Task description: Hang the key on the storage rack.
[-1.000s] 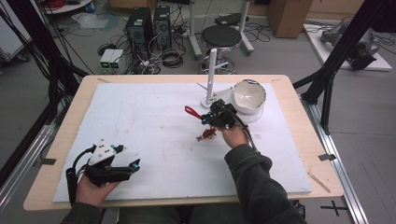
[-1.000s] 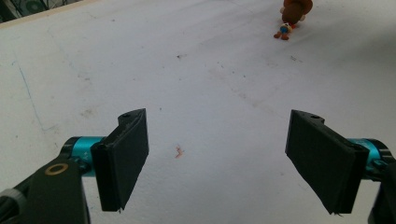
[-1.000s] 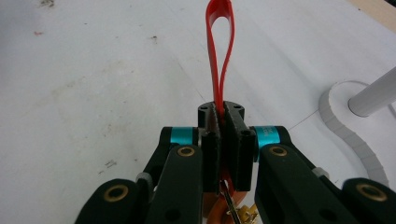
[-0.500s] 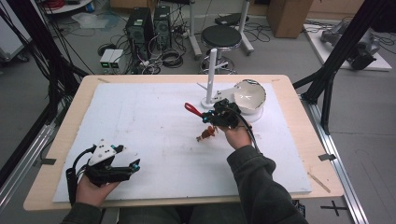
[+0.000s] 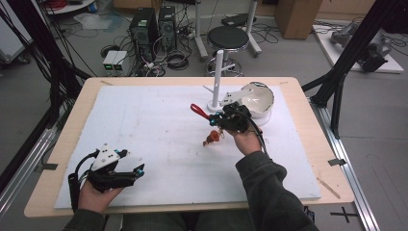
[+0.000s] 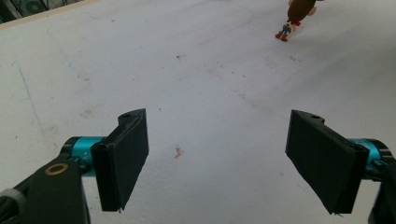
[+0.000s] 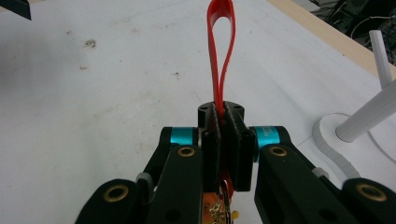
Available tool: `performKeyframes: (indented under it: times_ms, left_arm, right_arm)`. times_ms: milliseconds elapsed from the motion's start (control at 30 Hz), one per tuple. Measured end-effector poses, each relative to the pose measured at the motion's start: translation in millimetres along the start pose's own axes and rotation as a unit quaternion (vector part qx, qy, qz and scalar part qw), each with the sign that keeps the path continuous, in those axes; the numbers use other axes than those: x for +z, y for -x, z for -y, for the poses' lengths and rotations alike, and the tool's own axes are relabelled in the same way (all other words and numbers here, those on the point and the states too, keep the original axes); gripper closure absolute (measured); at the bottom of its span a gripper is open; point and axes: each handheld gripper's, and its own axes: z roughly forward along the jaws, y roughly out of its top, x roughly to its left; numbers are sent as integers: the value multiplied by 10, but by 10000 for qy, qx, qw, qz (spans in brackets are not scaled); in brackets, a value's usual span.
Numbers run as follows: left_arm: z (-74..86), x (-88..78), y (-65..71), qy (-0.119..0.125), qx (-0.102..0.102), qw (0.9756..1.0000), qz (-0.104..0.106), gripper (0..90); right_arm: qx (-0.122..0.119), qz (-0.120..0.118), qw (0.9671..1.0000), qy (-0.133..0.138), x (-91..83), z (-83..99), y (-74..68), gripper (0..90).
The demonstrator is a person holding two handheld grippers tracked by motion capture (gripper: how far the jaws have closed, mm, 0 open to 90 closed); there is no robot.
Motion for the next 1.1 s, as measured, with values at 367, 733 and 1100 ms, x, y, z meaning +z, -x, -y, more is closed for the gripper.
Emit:
performKeyframes:
  times_ms: [367,733,1100]
  left_arm:
    - [-5,-3,7,28,34,10000,-10,218]
    - [-5,-2,4,5,34,10000,-8,217]
    - [-5,-4,1,-3,43,10000,-9,217]
  right_arm:
    - [-67,54,9997,209,-120,-14,-23,855]
    - [-50,173,9994,289,-251,-3,8,855]
    - [-29,323,9986,412,-398,-56,47,856]
